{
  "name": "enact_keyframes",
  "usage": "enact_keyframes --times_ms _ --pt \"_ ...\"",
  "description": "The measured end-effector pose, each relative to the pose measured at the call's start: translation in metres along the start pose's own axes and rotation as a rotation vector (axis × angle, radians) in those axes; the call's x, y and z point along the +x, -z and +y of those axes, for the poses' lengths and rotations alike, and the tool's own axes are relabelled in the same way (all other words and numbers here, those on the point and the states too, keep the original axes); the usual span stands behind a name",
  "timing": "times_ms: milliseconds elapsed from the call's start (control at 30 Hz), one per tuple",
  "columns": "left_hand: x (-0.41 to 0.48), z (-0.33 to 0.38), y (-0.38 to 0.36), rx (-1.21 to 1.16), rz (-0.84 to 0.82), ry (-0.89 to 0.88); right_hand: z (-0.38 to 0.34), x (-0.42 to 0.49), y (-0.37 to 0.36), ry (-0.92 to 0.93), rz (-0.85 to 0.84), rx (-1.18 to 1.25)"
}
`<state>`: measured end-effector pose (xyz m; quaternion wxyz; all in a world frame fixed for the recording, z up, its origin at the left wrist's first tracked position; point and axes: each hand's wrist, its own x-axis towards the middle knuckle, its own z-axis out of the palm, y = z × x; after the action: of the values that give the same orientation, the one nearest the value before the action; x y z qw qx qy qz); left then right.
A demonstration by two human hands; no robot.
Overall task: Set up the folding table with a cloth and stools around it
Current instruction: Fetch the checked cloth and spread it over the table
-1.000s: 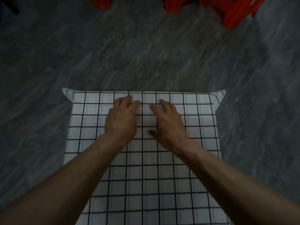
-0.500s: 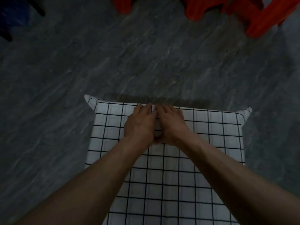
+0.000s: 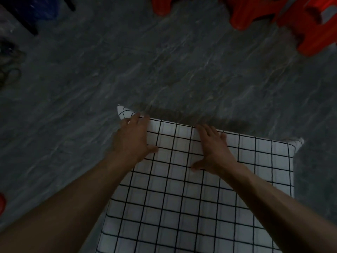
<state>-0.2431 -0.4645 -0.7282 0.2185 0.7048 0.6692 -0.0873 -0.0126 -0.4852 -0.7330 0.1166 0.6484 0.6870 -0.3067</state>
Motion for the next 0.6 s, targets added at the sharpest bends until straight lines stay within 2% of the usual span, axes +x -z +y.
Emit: enact_keyframes --times_ms 200,367,600 --pt "0.014 0.010 0.004 -0.003 -0.067 0.038 0.000 -0.001 -0.001 0.003 0.018 0.022" --pt "0.012 0.007 0.005 0.040 -0.069 -0.021 0.001 -0.003 -0.001 0.004 0.022 0.025" --pt "0.015 0.013 0.007 0.063 -0.115 0.069 0.005 -0.007 -0.001 0.027 0.049 0.047"
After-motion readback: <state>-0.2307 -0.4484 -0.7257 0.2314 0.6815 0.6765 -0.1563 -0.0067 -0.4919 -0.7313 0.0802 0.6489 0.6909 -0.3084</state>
